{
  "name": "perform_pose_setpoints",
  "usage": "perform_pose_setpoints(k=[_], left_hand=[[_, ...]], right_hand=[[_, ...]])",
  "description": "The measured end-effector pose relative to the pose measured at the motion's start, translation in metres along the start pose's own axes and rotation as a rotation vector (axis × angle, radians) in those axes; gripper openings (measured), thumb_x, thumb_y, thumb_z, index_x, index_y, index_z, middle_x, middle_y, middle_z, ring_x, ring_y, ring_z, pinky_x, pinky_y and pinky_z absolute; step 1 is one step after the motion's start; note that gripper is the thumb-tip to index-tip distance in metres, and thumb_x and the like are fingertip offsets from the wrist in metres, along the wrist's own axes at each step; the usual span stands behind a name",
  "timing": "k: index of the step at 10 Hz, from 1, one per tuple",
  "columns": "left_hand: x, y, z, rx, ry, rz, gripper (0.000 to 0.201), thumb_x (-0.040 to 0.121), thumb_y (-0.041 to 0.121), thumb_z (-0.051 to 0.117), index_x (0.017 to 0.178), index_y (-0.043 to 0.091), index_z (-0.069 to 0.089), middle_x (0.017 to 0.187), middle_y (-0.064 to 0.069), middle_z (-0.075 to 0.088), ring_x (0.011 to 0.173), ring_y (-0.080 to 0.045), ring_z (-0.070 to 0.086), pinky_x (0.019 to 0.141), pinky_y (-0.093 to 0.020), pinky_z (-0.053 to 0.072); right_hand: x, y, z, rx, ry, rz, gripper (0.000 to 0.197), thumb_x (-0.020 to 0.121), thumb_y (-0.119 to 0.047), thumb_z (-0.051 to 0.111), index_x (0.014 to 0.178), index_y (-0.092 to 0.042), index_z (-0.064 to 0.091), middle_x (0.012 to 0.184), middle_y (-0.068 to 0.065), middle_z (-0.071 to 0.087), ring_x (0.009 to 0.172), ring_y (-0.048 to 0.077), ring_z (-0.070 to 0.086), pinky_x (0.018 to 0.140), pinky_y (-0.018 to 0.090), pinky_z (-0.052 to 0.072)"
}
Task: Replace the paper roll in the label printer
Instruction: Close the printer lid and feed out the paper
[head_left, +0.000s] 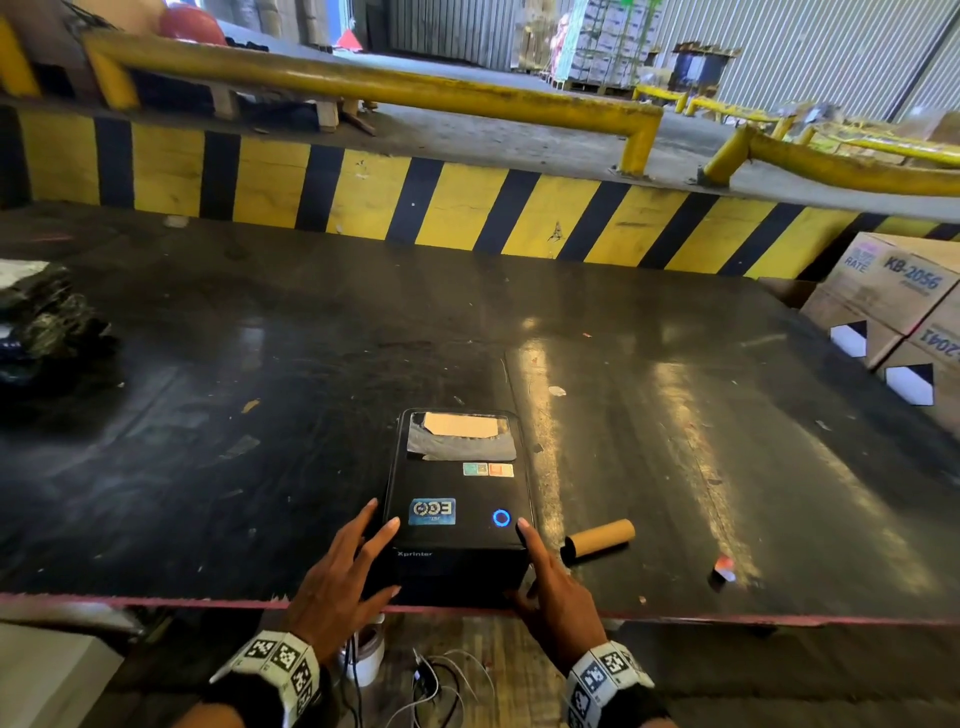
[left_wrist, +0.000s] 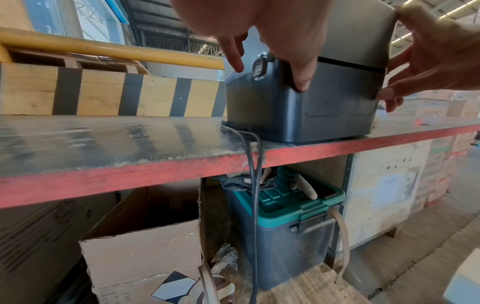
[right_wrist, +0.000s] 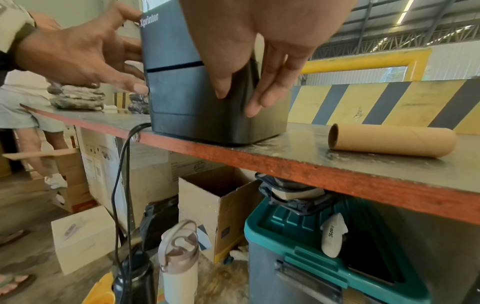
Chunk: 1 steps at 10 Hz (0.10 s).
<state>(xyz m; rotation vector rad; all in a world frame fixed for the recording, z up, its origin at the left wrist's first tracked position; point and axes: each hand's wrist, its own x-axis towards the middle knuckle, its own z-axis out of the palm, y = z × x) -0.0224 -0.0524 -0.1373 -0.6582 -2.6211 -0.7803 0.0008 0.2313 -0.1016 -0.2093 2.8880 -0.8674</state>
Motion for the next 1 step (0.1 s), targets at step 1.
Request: perform_pose_setpoints(k=[1], left_hand=[[-0.0204, -0.0068, 0.0027, -0.056, 0.057, -0.047, 0.095, 0.076, 0.057, 0.060, 0.146, 0.043, -0.002, 0.159, -0.002, -0.011, 0.129, -0.028, 0.039, 0.084, -0.046, 0.056]], right_hand=[[-0.0140, -0.0044, -0.0019, 0.054, 0.096, 0.030, 0.117, 0.083, -0.020, 0.070, 0.118, -0.072, -0.028, 0.142, 0.007, 0.048, 0.116, 0.022, 0.058, 0.098, 0.034, 0.045]])
